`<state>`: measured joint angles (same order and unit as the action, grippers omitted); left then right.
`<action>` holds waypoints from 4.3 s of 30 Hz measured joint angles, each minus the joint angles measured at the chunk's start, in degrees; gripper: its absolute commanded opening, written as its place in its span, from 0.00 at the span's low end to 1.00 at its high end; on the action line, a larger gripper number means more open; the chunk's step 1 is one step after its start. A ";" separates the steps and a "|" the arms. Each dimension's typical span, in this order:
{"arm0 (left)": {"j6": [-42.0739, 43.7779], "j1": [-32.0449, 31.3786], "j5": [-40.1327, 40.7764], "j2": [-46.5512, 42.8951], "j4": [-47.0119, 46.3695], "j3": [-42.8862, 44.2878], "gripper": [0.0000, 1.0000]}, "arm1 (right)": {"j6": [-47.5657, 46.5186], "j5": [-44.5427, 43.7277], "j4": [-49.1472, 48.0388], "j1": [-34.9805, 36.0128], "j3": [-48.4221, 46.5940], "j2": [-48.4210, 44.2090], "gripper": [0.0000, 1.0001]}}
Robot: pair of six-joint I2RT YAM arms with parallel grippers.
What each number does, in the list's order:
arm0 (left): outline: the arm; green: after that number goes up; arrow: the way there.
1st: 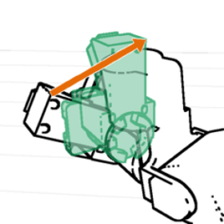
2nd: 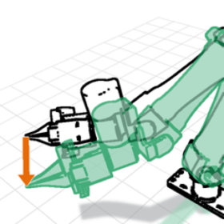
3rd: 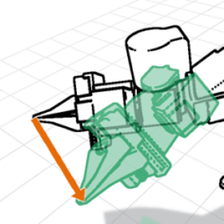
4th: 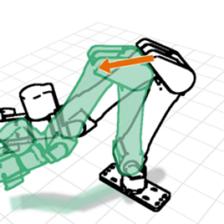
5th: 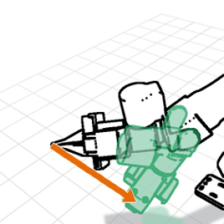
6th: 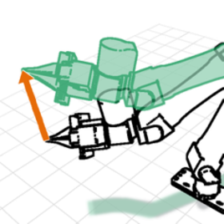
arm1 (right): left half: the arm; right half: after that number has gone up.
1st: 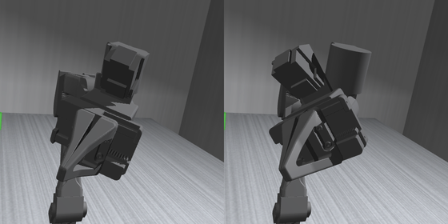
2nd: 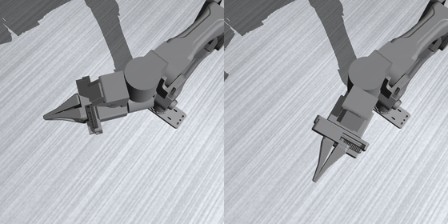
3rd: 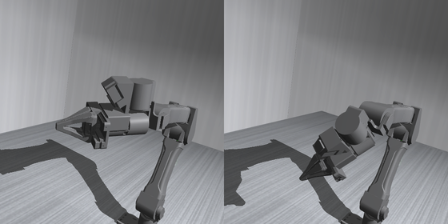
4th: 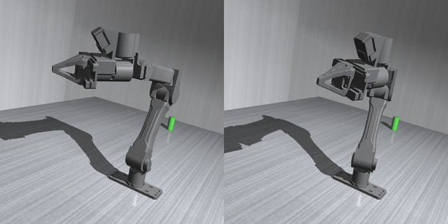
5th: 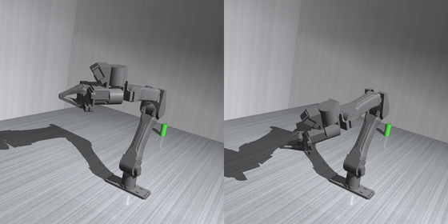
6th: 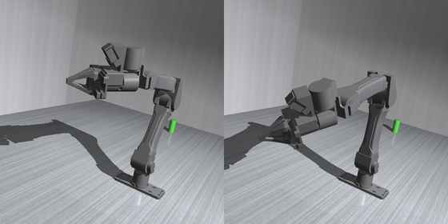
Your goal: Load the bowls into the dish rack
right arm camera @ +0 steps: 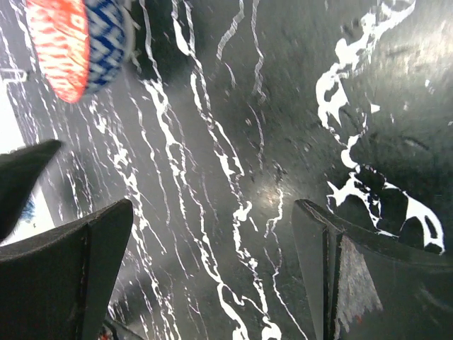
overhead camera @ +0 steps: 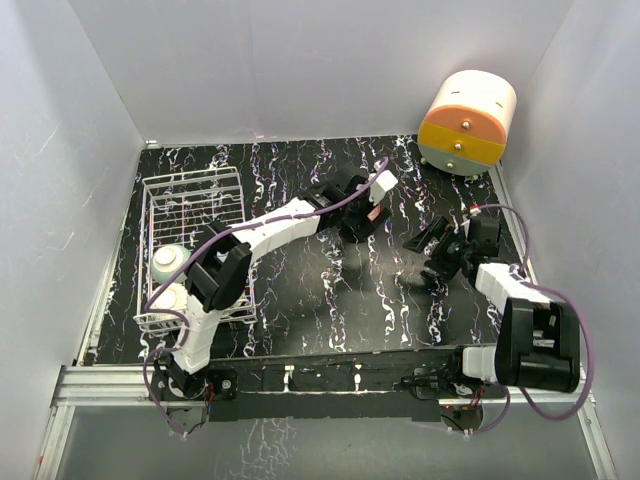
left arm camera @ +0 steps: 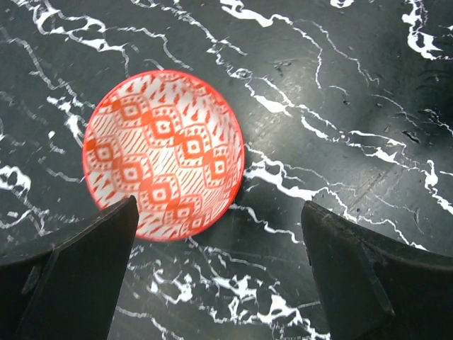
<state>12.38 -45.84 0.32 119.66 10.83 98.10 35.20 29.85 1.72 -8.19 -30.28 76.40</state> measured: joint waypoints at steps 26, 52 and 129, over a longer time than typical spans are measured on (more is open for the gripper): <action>4.09 -0.13 -2.12 9.49 -7.30 -1.18 0.39 | 0.28 -8.98 8.11 -0.02 -17.68 -6.73 0.98; -12.61 5.44 3.65 -19.69 -17.57 -24.06 0.00 | -0.35 -9.38 8.35 -0.57 -17.68 -5.75 0.98; -74.64 58.14 -17.42 -33.35 -78.95 -74.84 0.09 | -3.41 -17.75 7.13 24.63 -25.62 5.09 0.98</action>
<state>-62.26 12.29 -17.10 86.30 -68.12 23.27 31.79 12.10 8.84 16.45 -55.90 81.49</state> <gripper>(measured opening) 0.072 0.984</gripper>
